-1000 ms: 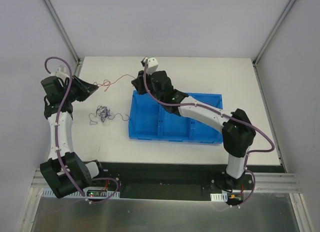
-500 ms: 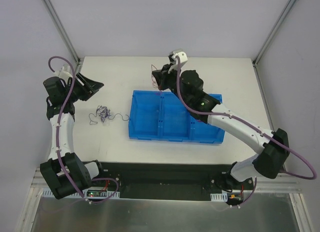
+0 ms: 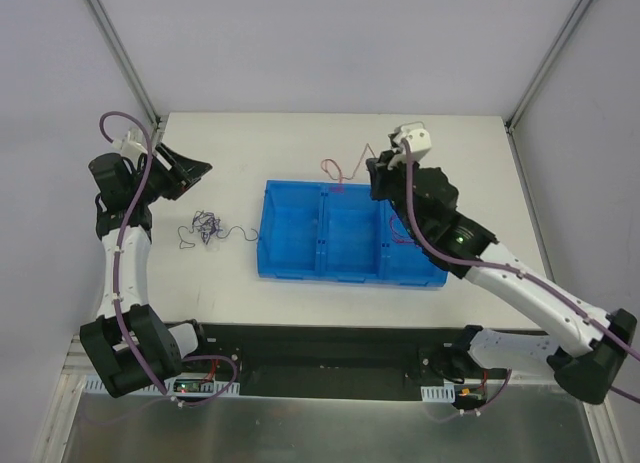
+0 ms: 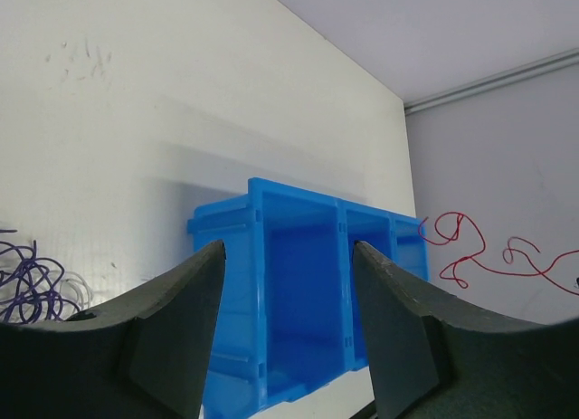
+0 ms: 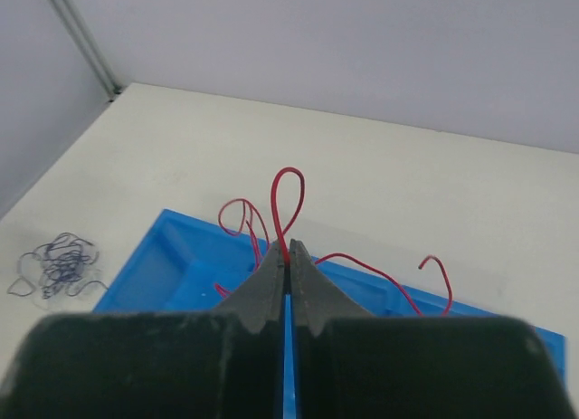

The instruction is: Untangle the cables

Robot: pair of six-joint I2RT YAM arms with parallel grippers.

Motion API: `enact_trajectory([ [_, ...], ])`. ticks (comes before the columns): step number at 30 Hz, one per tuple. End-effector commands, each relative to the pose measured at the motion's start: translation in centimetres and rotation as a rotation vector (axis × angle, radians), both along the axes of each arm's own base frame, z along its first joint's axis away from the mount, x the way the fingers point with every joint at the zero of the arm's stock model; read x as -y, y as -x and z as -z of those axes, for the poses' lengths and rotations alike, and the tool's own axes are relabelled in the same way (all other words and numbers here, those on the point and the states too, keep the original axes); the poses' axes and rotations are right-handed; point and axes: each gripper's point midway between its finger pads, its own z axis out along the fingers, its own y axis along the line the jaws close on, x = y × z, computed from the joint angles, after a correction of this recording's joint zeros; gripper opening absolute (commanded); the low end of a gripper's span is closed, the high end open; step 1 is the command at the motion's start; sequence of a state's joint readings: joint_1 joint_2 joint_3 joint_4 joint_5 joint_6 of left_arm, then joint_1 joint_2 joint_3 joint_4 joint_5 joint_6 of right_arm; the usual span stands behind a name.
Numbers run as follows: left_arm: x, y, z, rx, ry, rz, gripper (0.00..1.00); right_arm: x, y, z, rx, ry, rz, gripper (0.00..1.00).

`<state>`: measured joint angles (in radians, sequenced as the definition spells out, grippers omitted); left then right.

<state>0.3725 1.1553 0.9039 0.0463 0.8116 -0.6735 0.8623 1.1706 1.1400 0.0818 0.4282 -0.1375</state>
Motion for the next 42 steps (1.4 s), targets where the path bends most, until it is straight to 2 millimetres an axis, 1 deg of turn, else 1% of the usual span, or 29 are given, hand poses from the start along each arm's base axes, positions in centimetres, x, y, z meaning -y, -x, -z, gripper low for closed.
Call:
enact_trajectory([
  [1,0.9,0.4,-1.6,0.072,-0.006,0.048,0.57,6.7,1.4,-1.1,0.064,0.062,0.187,0.01],
  [2,1.0,0.5,-1.8,0.074,-0.002,0.051,0.57,7.6,1.8,-1.2,0.065,0.066,0.207,0.01],
  [5,1.1,0.6,-2.0,0.086,-0.010,0.053,0.57,9.9,2.9,0.7,0.033,0.088,0.252,0.01],
  [6,1.1,0.6,-2.1,0.087,-0.010,0.050,0.57,10.4,3.1,1.6,0.021,0.091,0.266,0.01],
  [7,1.1,0.6,-2.0,0.088,-0.012,0.051,0.57,11.0,3.4,3.1,0.004,0.101,0.279,0.01],
  [11,1.2,0.5,-2.0,0.086,-0.006,0.060,0.56,13.0,3.7,7.2,-0.046,0.125,0.354,0.01],
  [15,1.2,0.5,-2.0,0.088,-0.006,0.062,0.55,14.0,3.7,10.8,-0.131,0.169,0.400,0.01],
  [18,1.2,0.6,-2.2,0.092,-0.004,0.062,0.55,14.3,3.7,13.1,-0.199,0.171,0.420,0.01],
  [22,1.2,0.6,-2.2,0.096,-0.009,0.060,0.55,13.3,3.6,15.7,-0.300,0.117,0.410,0.01],
  [25,1.2,0.6,-2.1,0.094,-0.008,0.060,0.55,13.0,3.4,17.1,-0.352,0.116,0.421,0.07],
  [26,1.2,0.5,-2.0,0.091,-0.008,0.059,0.55,13.1,3.3,17.2,-0.361,0.119,0.426,0.10],
  [28,1.2,0.5,-1.9,0.089,-0.006,0.060,0.55,13.2,3.0,17.5,-0.377,0.139,0.428,0.24],
  [30,1.1,0.5,-1.9,0.087,-0.006,0.059,0.55,13.2,2.7,17.1,-0.380,0.159,0.416,0.39],
  [32,1.1,0.5,-2.0,0.090,-0.009,0.059,0.55,13.0,2.5,16.5,-0.374,0.173,0.396,0.48],
  [33,1.1,0.5,-2.0,0.091,-0.010,0.056,0.55,12.9,2.4,16.3,-0.370,0.173,0.388,0.51],
  [38,1.0,0.5,-1.8,0.090,-0.013,0.056,0.55,11.6,1.7,14.7,-0.340,0.144,0.338,0.54],
  [40,1.0,0.4,-1.8,0.089,-0.015,0.058,0.55,10.4,1.3,14.0,-0.335,0.125,0.294,0.55],
  [42,1.0,0.3,-1.5,0.083,-0.015,0.055,0.53,8.5,0.9,12.9,-0.335,0.099,0.222,0.58],
])
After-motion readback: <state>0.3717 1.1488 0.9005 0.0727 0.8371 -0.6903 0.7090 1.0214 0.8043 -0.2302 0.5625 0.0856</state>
